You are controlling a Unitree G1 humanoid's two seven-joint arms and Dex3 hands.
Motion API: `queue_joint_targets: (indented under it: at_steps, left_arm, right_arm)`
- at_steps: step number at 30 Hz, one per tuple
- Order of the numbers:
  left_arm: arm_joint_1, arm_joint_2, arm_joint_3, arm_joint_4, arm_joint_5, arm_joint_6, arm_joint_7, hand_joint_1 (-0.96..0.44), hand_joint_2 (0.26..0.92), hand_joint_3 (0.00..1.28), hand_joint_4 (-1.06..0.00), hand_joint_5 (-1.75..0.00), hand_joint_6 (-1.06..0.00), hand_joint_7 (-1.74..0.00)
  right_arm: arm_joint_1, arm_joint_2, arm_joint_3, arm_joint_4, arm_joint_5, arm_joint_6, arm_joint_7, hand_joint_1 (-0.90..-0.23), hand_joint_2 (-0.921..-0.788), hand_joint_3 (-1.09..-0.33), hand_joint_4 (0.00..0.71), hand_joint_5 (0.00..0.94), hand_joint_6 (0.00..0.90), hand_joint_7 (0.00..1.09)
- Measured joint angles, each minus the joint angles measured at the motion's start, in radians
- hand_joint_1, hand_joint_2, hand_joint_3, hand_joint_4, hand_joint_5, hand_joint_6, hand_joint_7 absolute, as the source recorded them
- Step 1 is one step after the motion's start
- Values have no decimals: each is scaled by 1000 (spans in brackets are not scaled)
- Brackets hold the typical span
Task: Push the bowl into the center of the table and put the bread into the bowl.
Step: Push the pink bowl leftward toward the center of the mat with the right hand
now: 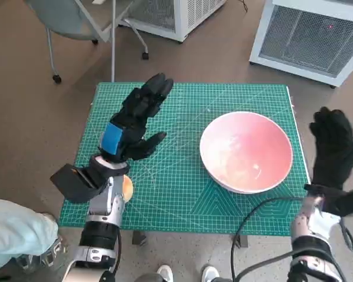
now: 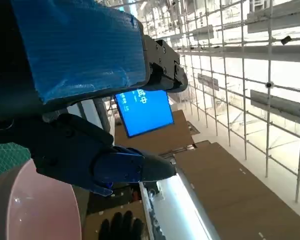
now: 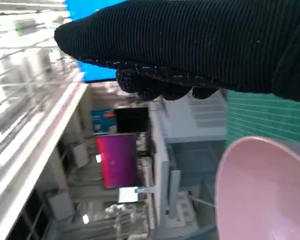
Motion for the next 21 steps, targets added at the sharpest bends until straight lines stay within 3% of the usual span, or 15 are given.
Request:
queue_joint_targets:
  at_steps: [8, 21]
  left_arm:
    - [0, 9, 2, -3, 0, 0, -1, -472, 921, 296, -299, -1, -262, -208]
    - [1, 27, 7, -12, -1, 1, -8, -477, 921, 292, -300, -1, -265, -203]
  right_arm:
    - [-41, 11, -7, 85, 2, 41, -12, -495, -921, -759, 240, 31, 189, 516]
    - [-109, 73, -54, 146, 21, 149, -27, -493, -921, -763, 265, 26, 229, 500]
